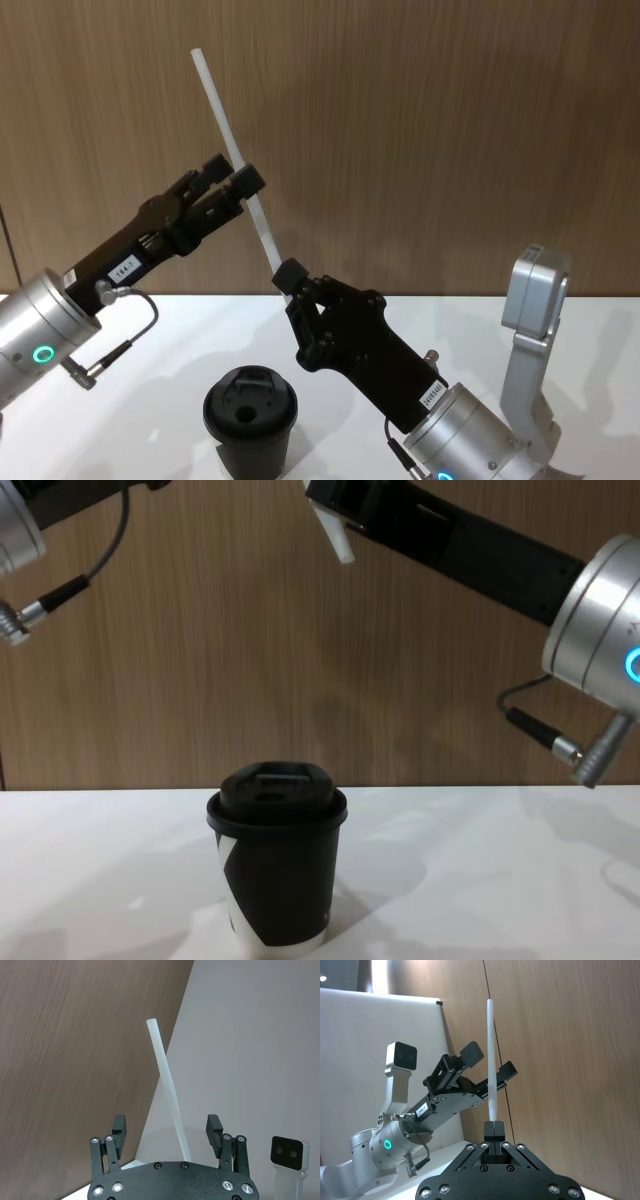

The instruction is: Pick up the straw with one hand, pass it to the other hand, and insert it into the cup.

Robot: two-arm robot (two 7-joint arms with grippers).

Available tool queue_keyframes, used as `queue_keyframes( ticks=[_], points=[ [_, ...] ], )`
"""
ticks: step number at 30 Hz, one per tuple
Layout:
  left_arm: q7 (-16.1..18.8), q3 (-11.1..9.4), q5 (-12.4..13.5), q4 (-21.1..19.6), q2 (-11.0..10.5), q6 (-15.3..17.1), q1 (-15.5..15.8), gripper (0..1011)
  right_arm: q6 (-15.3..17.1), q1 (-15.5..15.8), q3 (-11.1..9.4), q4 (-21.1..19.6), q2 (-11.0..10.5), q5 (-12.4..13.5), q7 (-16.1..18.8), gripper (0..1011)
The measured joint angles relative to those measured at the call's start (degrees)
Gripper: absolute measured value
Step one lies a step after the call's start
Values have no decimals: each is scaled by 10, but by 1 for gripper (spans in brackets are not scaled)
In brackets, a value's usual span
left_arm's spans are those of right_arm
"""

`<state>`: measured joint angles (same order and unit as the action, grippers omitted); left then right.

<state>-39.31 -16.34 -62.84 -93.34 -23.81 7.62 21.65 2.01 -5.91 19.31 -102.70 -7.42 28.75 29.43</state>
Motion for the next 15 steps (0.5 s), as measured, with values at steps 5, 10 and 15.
queue_keyframes(
  ticks=[5, 10, 15],
  points=[
    [0, -4, -4, 6, 4, -3, 6, 1003, 0, 0, 0, 0, 0, 0, 0, 1],
    [-1, -7, -8, 9, 6, -5, 10, 1004, 0, 0, 0, 0, 0, 0, 0, 1],
    [-1, -10, -10, 11, 6, -8, 13, 1003, 0, 0, 0, 0, 0, 0, 0, 1]
  ],
)
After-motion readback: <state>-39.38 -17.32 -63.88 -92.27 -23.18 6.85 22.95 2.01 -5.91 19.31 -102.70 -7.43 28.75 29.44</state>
